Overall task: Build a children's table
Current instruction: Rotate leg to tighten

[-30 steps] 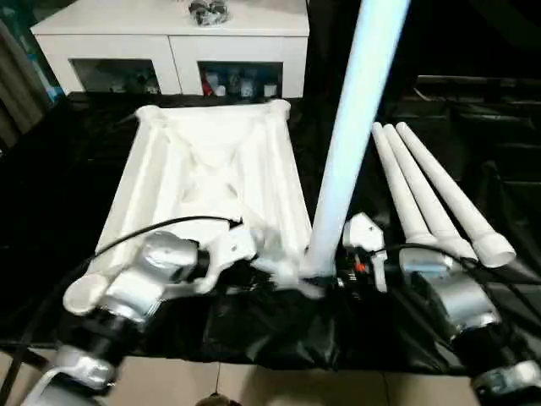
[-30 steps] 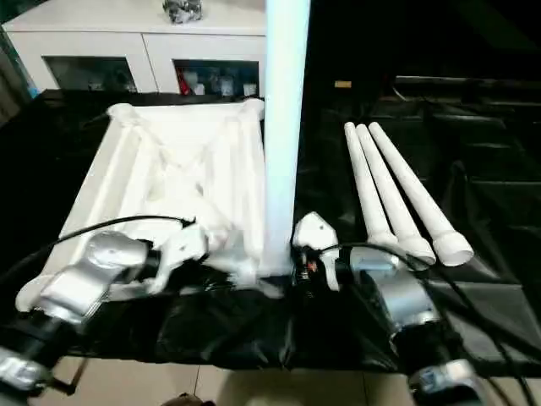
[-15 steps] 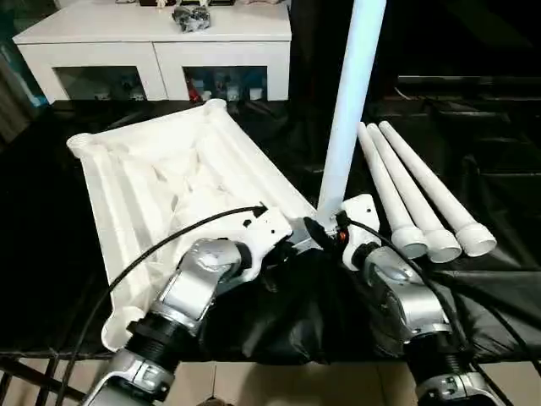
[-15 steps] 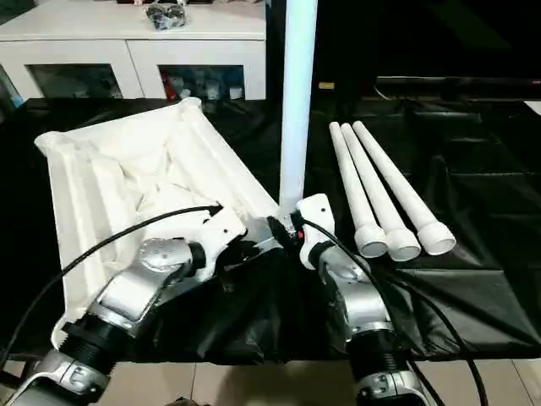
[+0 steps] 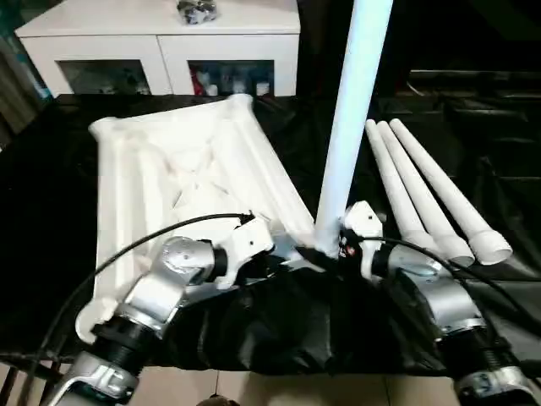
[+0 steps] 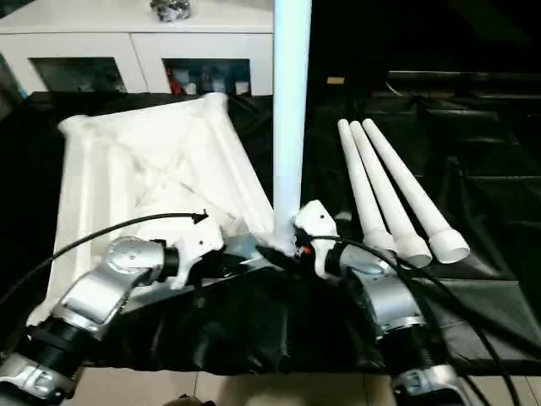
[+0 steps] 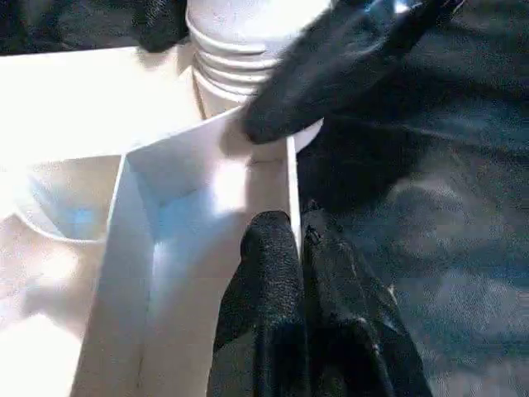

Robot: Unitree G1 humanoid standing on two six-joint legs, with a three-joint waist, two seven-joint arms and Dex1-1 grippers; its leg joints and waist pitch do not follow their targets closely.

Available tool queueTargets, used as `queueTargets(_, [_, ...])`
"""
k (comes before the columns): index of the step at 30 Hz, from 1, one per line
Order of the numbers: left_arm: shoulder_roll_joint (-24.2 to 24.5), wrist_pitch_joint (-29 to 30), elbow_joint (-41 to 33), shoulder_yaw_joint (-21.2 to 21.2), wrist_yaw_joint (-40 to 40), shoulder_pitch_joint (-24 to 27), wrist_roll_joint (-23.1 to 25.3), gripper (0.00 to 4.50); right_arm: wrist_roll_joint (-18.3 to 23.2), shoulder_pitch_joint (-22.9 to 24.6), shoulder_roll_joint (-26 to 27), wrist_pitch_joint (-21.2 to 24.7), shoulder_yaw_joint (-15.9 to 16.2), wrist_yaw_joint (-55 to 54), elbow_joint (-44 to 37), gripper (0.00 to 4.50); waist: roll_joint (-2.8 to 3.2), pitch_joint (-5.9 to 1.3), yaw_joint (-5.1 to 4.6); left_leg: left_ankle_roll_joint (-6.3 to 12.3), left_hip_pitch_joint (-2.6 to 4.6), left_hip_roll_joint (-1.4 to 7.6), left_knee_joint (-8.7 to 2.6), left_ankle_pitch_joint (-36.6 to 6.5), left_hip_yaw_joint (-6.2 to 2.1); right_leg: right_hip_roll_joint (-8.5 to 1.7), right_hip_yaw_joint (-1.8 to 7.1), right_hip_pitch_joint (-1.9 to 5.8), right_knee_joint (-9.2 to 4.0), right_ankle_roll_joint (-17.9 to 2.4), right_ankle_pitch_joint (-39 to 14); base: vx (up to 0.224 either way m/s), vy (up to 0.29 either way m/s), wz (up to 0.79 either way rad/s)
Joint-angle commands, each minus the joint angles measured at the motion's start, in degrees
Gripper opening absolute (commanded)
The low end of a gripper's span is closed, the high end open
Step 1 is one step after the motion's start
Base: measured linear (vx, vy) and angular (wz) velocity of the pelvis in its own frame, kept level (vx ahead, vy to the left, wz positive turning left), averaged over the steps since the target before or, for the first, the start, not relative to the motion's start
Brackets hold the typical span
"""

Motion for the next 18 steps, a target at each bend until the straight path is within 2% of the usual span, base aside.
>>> queueTargets(1, [0.4,-2.1,0.6,-2.1,-4.4,-0.6,-1.2,0.0,1.4,0.1,-1.4,1.0,2.9,6.5,-1.4,3.67,-0.18,-2.96,0.18,3.53,1.03,4.35,-4.03,-13.9,-1.86,-3.64,2.48,2.08,-3.06,-14.8,-8.4,0.0,0.0,0.0])
queueTargets(4, [2.2,-3.1,1.6,-1.7,-7.4,-1.2,-2.2,0.0,2.5,-0.8,-3.5,1.1,4.5,12.8,-1.8,3.67,-0.03,-2.93,0.59,1.99,1.38,4.49,-4.2,-16.1,-1.83,-3.65,2.66,1.78,-3.2,-14.3,-10.9,0.0,0.0,0.0])
queueTargets(5, [2.2,-3.1,1.6,-1.7,-7.4,-1.2,-2.2,0.0,2.5,-0.8,-3.5,1.1,4.5,12.8,-1.8,3.43,-0.01,-2.91,0.68,1.76,1.32,4.47,-4.22,-16.3,-1.82,-3.67,2.7,1.78,-3.13,-14.4,-10.7,0.0,0.0,0.0])
queueTargets(6, [2.6,-2.9,1.6,-1.6,-8.2,-1.3,-2.7,0.0,2.9,-1.1,-3.9,1.4,5.0,14.1,-2.2,3.43,-0.12,-2.88,0.66,1.67,1.24,4.47,-4.24,-16.1,-1.82,-3.7,2.72,1.78,-3.13,-14.5,-10.5,0.0,0.0,0.0])
queueTargets(9, [3.0,-2.9,1.8,-1.4,-8.9,-1.7,-3.0,0.0,3.3,-1.6,-4.4,2.3,5.6,16.4,-2.8,3.28,-0.3,-2.97,0.76,1.72,1.21,4.48,-4.15,-15.0,-1.81,-3.79,2.72,1.85,-2.96,-14.8,-9.6,0.0,0.0,0.0])
queueTargets(10, [3.1,-3.2,2.2,-1.4,-9.1,-1.9,-2.9,0.0,3.1,-2.0,-4.5,2.4,6.1,17.4,-2.5,3.15,-0.5,-3.0,0.77,1.97,1.1,4.44,-4.08,-14.4,-1.81,-3.83,2.71,1.93,-2.87,-14.9,-9.2,0.0,0.0,0.0])
queueTargets(11, [3.3,-3.4,2.4,-1.3,-9.3,-2.0,-2.8,0.0,2.8,-2.2,-4.6,2.3,6.3,17.8,-2.1,2.92,-0.44,-3.03,0.82,2.21,1.1,4.42,-4.01,-13.8,-1.8,-3.88,2.72,1.92,-2.81,-15.0,-9.0,0.0,0.0,0.0])
queueTargets(12, [3.3,-3.6,2.6,-1.3,-9.4,-2.0,-2.8,0.0,2.7,-2.3,-4.7,2.3,6.5,18.3,-1.9,2.92,-0.6,-3.08,0.8,2.35,1.08,4.44,-3.97,-13.3,-1.8,-3.91,2.72,1.97,-2.78,-15.0,-8.8,0.0,0.0,0.0])
queueTargets(14, [3.5,-4.0,2.9,-1.3,-9.6,-2.0,-2.8,0.0,2.4,-2.4,-4.6,1.9,6.6,18.1,-1.4,2.91,-0.48,-3.07,0.84,2.58,1.04,4.44,-3.94,-12.8,-1.81,-3.89,2.69,1.91,-2.75,-15.0,-8.8,0.0,0.0,0.0])
queueTargets(16, [3.5,-4.2,3.1,-1.2,-8.7,-1.5,-2.5,0.0,2.4,-2.1,-3.8,2.1,5.9,16.0,-0.8,2.73,-0.52,-3.06,0.86,2.57,1.07,4.44,-3.95,-13.0,-1.81,-3.92,2.68,1.87,-2.81,-14.9,-9.4,0.0,0.0,0.0])
queueTargets(18, [2.9,-3.5,2.8,-1.0,-6.9,-1.0,-1.8,0.0,2.3,-1.5,-3.0,2.7,4.7,13.1,-0.6,2.73,-0.5,-2.95,0.81,2.19,1.09,4.47,-4.06,-13.6,-1.82,-3.95,2.73,1.84,-2.95,-14.7,-10.6,0.0,0.0,0.0])
